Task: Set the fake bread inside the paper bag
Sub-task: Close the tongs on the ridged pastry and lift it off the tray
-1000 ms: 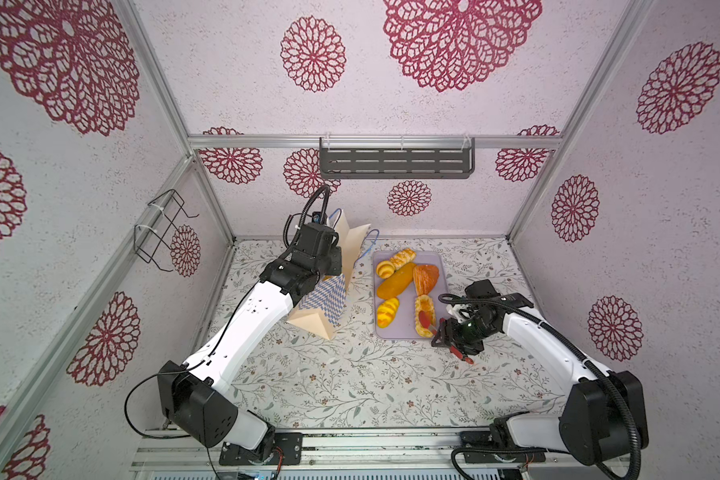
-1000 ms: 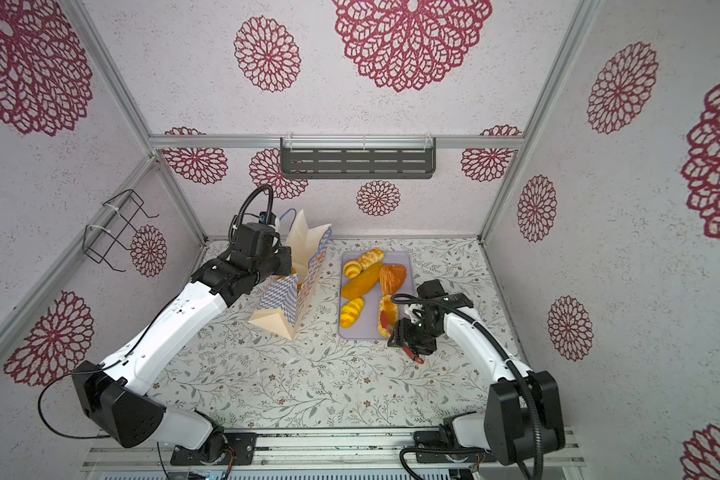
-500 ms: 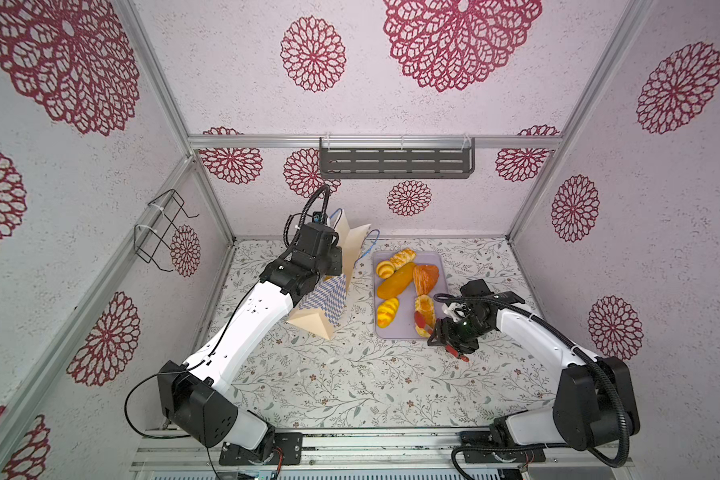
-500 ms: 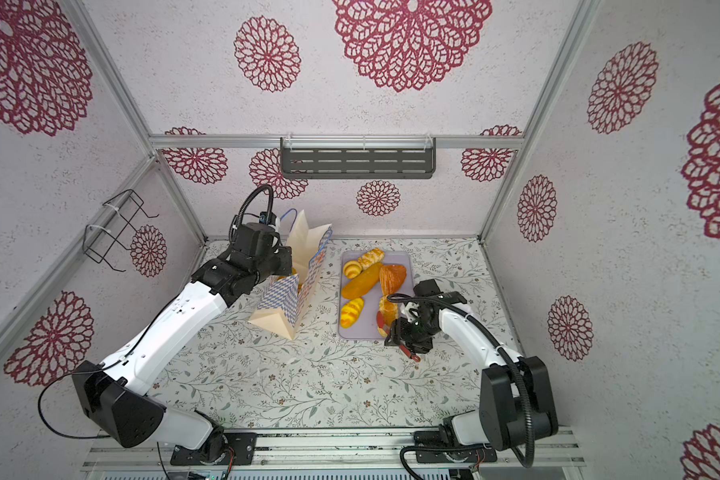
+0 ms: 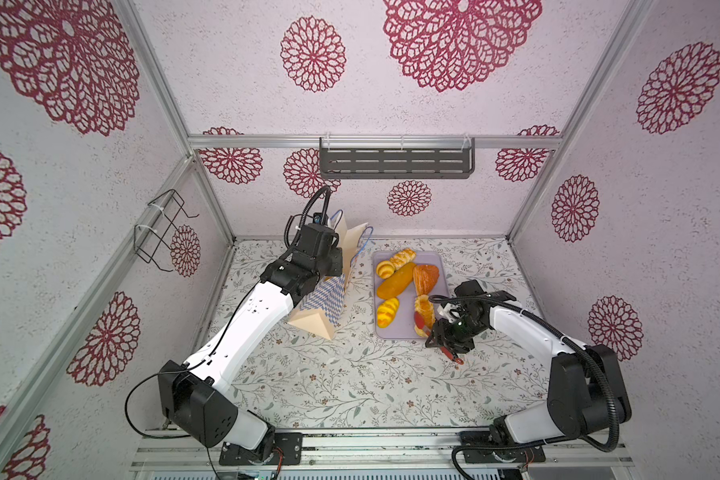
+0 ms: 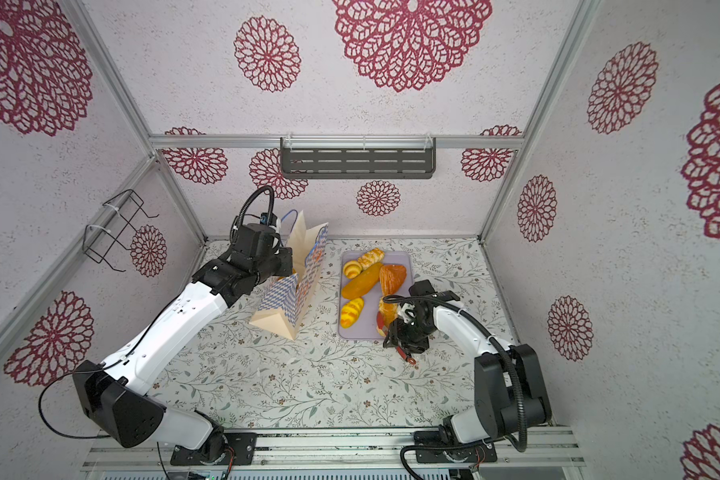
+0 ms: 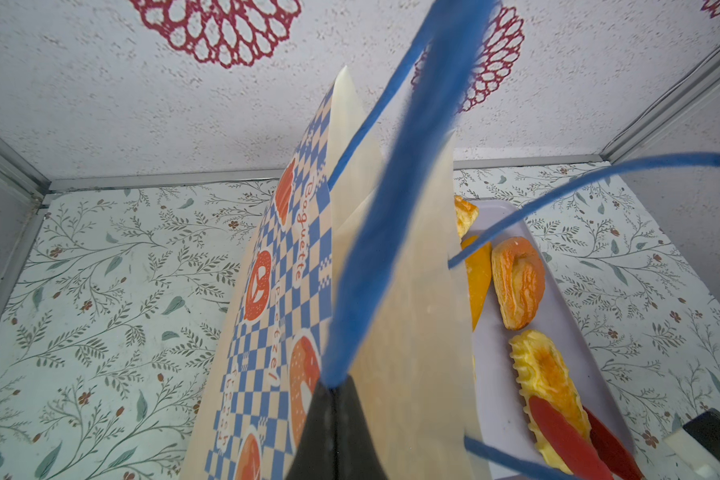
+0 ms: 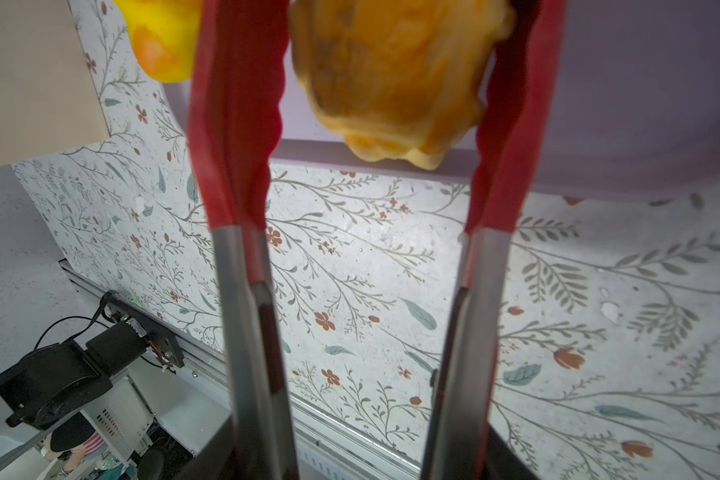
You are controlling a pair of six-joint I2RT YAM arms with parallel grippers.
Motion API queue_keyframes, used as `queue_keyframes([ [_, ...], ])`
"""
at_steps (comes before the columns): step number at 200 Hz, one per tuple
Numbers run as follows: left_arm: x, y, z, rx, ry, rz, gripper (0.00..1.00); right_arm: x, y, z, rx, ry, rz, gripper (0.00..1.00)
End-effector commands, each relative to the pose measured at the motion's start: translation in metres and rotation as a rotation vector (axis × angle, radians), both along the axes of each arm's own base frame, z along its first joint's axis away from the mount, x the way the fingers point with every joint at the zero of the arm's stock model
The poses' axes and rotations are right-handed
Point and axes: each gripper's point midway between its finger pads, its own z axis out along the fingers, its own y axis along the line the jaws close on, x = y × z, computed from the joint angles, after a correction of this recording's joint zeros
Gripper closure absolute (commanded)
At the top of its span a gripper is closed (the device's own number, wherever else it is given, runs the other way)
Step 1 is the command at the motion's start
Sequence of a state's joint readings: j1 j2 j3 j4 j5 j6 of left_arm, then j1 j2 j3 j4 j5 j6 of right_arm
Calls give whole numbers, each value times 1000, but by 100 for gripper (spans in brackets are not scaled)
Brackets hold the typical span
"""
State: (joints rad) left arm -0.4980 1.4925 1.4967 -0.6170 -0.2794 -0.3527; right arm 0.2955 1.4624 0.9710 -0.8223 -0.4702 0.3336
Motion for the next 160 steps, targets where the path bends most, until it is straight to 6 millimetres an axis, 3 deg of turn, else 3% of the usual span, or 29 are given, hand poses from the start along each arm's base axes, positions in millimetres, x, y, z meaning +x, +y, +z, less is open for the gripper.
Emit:
queue_keyframes([
  [1,1,2,11,-24,-34,4,100,5,2,10,8,-47,14,49],
  [60,3,3,14,-25,-38,6,100,7,-1,41,16,-120,-13,62],
  [94,4,3,16,-25,-42,10,100,10,0,67,38,-177,-36,64],
  [160,6,3,20,-29,-47,13,100,36,5,164,115,-418,-75,65],
])
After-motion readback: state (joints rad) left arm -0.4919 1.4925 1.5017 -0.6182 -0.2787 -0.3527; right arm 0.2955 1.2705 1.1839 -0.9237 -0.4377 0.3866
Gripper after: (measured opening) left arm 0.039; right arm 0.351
